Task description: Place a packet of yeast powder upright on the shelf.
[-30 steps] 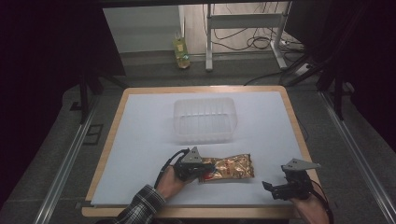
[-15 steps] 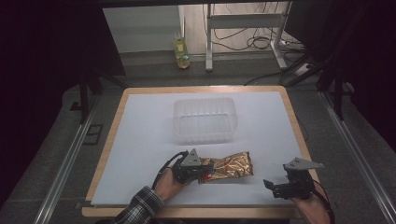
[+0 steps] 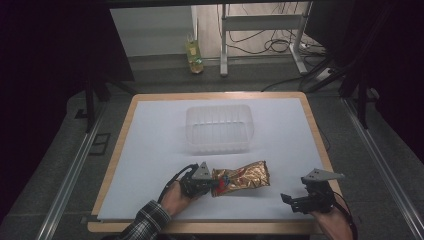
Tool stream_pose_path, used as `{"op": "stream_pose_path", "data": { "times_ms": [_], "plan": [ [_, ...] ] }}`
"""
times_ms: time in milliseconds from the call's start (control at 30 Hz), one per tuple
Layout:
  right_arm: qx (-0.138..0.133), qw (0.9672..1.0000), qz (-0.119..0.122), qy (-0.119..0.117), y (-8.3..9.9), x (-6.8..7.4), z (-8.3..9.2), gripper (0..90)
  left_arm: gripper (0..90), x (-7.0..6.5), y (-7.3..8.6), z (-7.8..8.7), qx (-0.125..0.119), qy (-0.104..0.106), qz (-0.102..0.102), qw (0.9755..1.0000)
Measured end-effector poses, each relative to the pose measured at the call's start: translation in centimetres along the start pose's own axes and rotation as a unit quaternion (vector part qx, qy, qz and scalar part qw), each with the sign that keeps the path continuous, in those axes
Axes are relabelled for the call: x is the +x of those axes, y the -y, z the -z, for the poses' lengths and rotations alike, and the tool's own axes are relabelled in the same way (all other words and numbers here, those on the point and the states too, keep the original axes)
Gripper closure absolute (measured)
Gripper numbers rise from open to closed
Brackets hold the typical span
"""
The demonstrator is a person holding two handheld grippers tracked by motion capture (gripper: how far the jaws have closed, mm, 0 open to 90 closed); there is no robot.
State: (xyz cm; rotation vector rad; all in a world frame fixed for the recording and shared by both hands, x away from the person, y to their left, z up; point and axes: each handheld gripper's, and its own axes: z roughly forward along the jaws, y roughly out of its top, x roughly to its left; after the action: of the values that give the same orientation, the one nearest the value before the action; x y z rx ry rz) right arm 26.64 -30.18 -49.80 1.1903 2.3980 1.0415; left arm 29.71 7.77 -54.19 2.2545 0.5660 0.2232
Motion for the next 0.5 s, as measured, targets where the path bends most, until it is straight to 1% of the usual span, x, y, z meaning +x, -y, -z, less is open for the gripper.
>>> {"op": "stream_pose_path", "data": {
  "times_ms": [67,100,200,267,400,467,500],
  "plan": [
    [0.000,1.0000,-0.003,-0.005,-0.1,0.0,0.0,1.5,89.8,0.0,0.0,0.0,0.000,0.000,-0.001,1.0000],
    [0.002,1.0000,-0.004,-0.007,-0.1,0.0,-0.1,1.5,89.8,0.0,0.0,0.0,0.002,-0.001,-0.005,1.0000],
    [0.001,0.9997,-0.003,-0.023,-0.5,0.3,-0.3,1.5,89.8,0.0,0.0,0.0,0.002,-0.002,-0.007,1.0000],
    [0.002,0.9994,-0.004,-0.035,-0.8,0.6,-0.5,1.5,89.8,0.0,0.1,0.0,-0.004,-0.001,-0.001,1.0000],
    [0.007,0.9987,0.001,-0.051,-1.3,0.9,-1.2,1.4,89.8,0.0,0.2,0.0,-0.008,0.001,0.000,1.0000],
    [0.007,0.9983,0.002,-0.058,-1.5,1.0,-1.4,1.4,89.8,0.1,0.3,0.0,-0.008,0.000,-0.006,1.0000],
    [0.007,0.9980,0.001,-0.062,-1.6,1.1,-1.6,1.4,89.8,-0.1,0.4,-0.1,-0.017,0.001,0.003,0.9999]
  ]
}}
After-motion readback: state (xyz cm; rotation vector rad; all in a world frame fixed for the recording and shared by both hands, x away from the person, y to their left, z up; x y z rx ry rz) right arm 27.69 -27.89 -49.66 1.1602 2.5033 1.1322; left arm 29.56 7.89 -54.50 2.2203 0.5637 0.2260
